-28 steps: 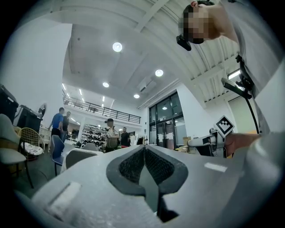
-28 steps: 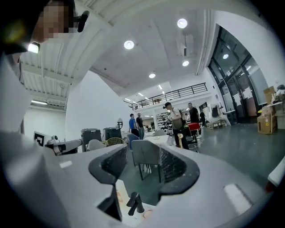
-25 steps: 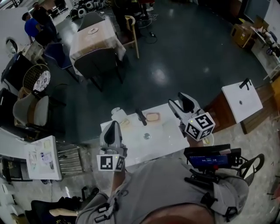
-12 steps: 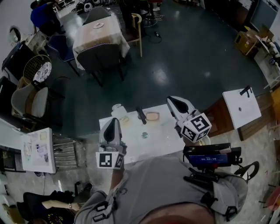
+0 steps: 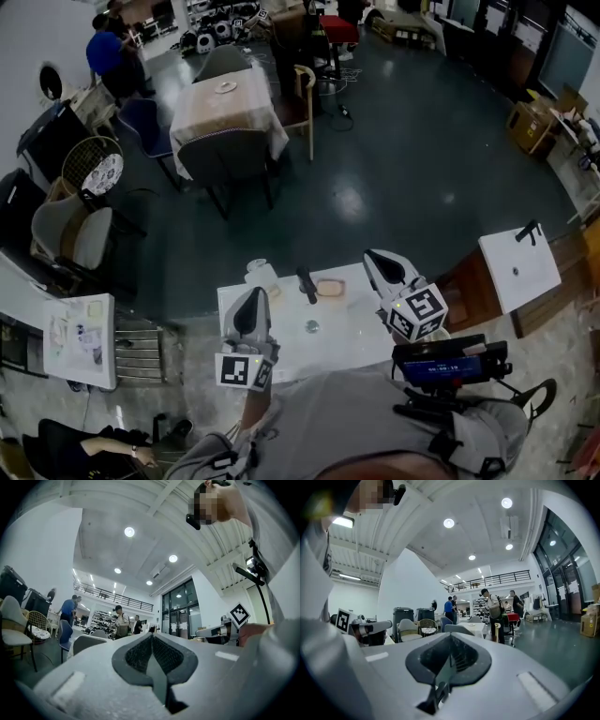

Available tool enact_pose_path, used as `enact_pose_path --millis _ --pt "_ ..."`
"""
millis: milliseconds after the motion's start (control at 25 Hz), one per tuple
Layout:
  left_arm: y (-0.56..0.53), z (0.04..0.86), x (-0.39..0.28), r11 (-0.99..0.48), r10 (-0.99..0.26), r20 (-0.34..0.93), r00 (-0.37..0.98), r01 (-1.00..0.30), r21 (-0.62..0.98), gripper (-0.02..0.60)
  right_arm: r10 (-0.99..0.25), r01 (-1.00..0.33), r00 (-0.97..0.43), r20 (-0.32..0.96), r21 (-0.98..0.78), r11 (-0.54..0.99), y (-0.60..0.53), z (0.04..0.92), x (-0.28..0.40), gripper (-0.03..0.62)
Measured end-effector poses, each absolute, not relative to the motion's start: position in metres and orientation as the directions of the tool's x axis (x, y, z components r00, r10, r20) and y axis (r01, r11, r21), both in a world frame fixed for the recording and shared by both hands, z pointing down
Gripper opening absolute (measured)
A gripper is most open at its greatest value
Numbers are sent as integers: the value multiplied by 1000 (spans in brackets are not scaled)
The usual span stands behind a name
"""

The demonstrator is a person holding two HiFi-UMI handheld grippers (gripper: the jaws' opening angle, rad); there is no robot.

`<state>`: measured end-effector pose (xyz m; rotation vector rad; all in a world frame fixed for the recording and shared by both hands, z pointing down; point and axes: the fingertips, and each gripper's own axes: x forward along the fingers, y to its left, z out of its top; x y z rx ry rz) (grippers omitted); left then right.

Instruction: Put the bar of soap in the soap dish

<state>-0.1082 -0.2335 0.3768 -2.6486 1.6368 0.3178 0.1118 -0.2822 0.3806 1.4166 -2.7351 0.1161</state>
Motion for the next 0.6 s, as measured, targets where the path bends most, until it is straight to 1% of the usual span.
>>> enact_pose_path --millis 240,440,600 --pt "-236 378 -100 -471 -873 -186 450 -878 86 -6 -820 -822 -569 64 -30 568 -285 379 114 3" --pt "-237 383 -103 -460 -883 -157 442 -881 108 -6 -823 -826 -564 60 -29 564 -285 380 114 3" --pt "-237 381 -101 -462 -882 -160 443 -880 111 -6 -827 -829 -560 57 -31 559 -286 382 116 3"
